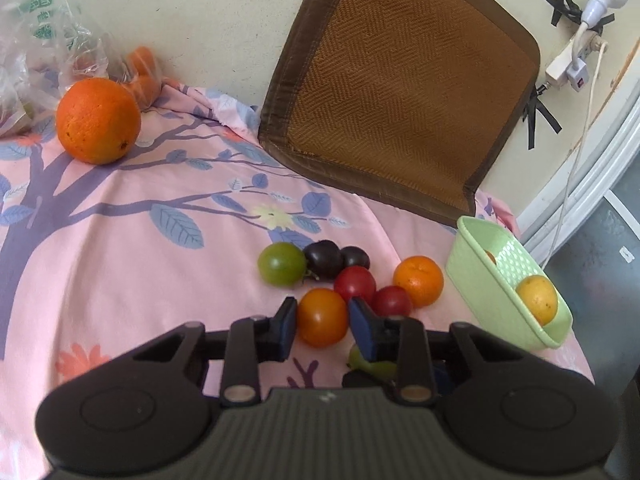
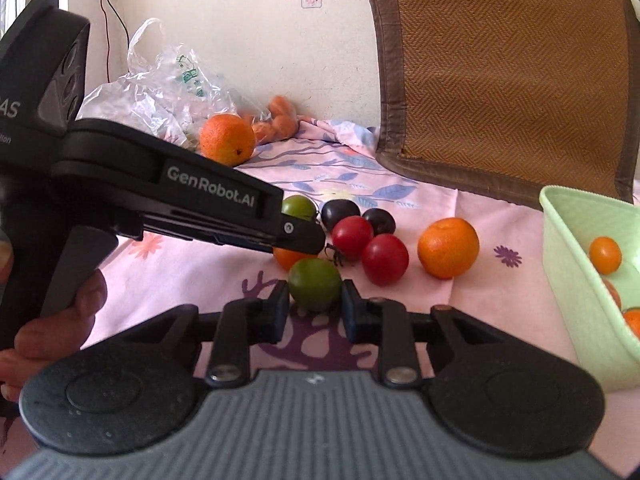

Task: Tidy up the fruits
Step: 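Grasp an orange tangerine with the left tool while the right tool grasps a green lime, then carry both fruits into the green basket and open both tools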

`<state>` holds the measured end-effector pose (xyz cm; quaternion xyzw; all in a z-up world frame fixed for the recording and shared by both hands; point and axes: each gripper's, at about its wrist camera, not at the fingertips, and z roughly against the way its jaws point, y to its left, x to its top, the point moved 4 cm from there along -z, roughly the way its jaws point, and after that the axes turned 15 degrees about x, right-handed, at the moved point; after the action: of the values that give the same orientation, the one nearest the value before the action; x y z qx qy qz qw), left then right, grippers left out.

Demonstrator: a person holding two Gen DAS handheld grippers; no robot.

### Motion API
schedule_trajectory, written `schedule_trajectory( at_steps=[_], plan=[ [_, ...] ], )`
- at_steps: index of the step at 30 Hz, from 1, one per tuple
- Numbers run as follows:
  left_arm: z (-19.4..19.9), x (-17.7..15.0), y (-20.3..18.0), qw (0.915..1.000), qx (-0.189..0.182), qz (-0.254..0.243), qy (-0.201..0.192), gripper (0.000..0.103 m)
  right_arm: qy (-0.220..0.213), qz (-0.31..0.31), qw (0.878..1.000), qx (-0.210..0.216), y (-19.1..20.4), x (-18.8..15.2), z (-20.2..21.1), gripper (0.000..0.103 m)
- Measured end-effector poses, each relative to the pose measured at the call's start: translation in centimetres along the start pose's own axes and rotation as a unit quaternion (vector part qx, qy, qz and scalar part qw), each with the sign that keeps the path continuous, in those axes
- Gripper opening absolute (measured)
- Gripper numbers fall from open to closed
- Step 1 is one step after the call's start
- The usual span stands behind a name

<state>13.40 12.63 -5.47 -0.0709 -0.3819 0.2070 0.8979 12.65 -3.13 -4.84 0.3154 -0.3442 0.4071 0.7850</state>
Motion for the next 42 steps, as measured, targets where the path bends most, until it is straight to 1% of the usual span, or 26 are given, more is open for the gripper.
schedule_trajectory(
  at_steps=[3,6,9,13,16,18,19,22,24,26,29,31,32,34,36,37,39,42],
  plan=[
    [1.3,-1.6,-1.0,0.9997,-0.023,-0.004,0.007,0.029,-0.013,0.002,1.0,-0.01,0.4,-1.4,2.7,0.03],
    [3.0,-3.7,-2.7,0.9988,-0.043,-0.02,0.007,0.028,-0.027,-0.008,0.999,-0.027,0.2,-3.1,5.8,0.03],
    [4.2,-5.6,-4.8,0.9972,-0.062,-0.04,0.009,0.028,-0.042,-0.019,0.997,-0.06,0.2,-5.0,8.9,0.03],
    [6.0,-8.1,-8.2,0.9931,-0.075,-0.09,-0.003,0.028,-0.064,-0.027,0.992,-0.104,0.1,-7.2,12.8,0.03],
    [6.8,-9.8,-10.6,0.9886,-0.072,-0.132,-0.013,0.029,-0.07,-0.022,0.988,-0.134,0.0,-8.8,14.7,0.03],
    [7.1,-10.6,-11.7,0.9864,-0.069,-0.148,-0.014,0.029,-0.07,-0.025,0.987,-0.144,-0.2,-9.6,15.4,0.03],
    [7.2,-10.9,-12.1,0.9852,-0.065,-0.158,-0.017,0.029,-0.07,-0.03,0.986,-0.146,-0.4,-9.9,15.6,0.03],
    [7.2,-12.1,-13.1,0.9808,-0.036,-0.19,-0.029,0.029,-0.069,-0.043,0.986,-0.146,-1.0,-10.5,15.6,0.031],
    [7.3,-12.5,-13.4,0.9787,-0.023,-0.201,-0.035,0.031,-0.069,-0.05,0.986,-0.142,-1.0,-10.9,15.7,0.031],
    [7.4,-12.8,-13.6,0.9773,-0.016,-0.208,-0.037,0.033,-0.068,-0.054,0.987,-0.138,-1.0,-11.1,15.8,0.032],
    [7.7,-12.9,-13.8,0.976,-0.006,-0.213,-0.043,0.04,-0.071,-0.05,0.987,-0.136,-0.7,-11.4,16.0,0.032],
    [7.6,-13.0,-13.9,0.9747,0.0,-0.219,-0.045,0.04,-0.073,-0.05,0.987,-0.135,-0.7,-11.4,16.0,0.032],
    [7.5,-13.0,-14.0,0.974,0.002,-0.222,-0.046,0.039,-0.073,-0.05,0.987,-0.134,-0.8,-11.5,15.9,0.032],
    [7.2,-13.2,-14.1,0.9729,0.003,-0.227,-0.044,0.03,-0.076,-0.045,0.987,-0.132,-0.7,-11.6,15.9,0.031],
    [7.1,-13.0,-14.3,0.9724,-0.001,-0.229,-0.044,0.028,-0.083,-0.037,0.987,-0.134,-0.7,-11.5,16.1,0.03],
    [7.0,-12.7,-14.5,0.9725,-0.005,-0.229,-0.045,0.028,-0.093,-0.036,0.986,-0.135,-0.9,-11.3,16.3,0.03],
    [7.2,-11.0,-15.1,0.9723,-0.015,-0.226,-0.058,0.028,-0.119,-0.029,0.982,-0.143,-1.3,-10.3,16.9,0.03],
    [7.3,-7.2,-16.4,0.9744,-0.035,-0.209,-0.075,0.029,-0.16,-0.021,0.974,-0.162,-2.7,-8.1,17.7,0.03]
  ],
)
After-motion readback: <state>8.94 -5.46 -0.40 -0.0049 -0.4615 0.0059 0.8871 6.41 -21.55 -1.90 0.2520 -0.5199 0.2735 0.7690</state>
